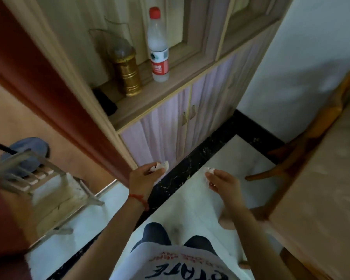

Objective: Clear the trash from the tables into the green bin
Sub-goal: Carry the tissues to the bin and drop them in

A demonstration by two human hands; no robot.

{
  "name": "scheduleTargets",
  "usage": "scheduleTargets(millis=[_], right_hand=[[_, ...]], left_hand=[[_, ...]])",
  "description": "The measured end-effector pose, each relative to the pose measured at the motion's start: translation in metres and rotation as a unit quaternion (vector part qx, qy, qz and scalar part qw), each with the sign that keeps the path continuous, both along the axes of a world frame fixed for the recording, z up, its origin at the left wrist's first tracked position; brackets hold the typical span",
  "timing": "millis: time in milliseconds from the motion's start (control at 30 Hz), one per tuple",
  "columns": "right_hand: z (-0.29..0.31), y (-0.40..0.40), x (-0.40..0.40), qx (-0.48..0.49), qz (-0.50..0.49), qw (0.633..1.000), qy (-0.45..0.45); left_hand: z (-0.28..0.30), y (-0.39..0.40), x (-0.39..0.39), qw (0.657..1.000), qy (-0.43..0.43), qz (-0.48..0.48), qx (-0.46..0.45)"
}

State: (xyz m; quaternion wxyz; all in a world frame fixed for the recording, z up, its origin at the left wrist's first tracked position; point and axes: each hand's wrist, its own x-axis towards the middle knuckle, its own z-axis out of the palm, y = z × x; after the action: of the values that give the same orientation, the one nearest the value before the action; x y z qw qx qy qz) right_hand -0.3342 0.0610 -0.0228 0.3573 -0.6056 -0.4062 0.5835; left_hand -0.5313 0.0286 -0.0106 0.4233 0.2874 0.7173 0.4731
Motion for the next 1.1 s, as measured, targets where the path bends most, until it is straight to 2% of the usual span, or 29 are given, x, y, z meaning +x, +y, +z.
scheduleTargets(millis=[267,533,1100], right_hand=[[0.007,0.037,0.04,-0.004,-0.135,0.991,-0.008],[0.011,0.077,0.061,-0.021,-0.261,0.965,-0.004],[0.011,0.211,0.105,-0.005,-0.344,0.938,-0.039]], left_hand=[[-0.003,0.099,0.035,0.988,-0.025,-0.151,-0.002],[-0.002,0.191,0.073,0.968,-0.051,-0.244,0.012],[-0.012,0.357,0.141,0.939,-0.102,-0.329,0.015]])
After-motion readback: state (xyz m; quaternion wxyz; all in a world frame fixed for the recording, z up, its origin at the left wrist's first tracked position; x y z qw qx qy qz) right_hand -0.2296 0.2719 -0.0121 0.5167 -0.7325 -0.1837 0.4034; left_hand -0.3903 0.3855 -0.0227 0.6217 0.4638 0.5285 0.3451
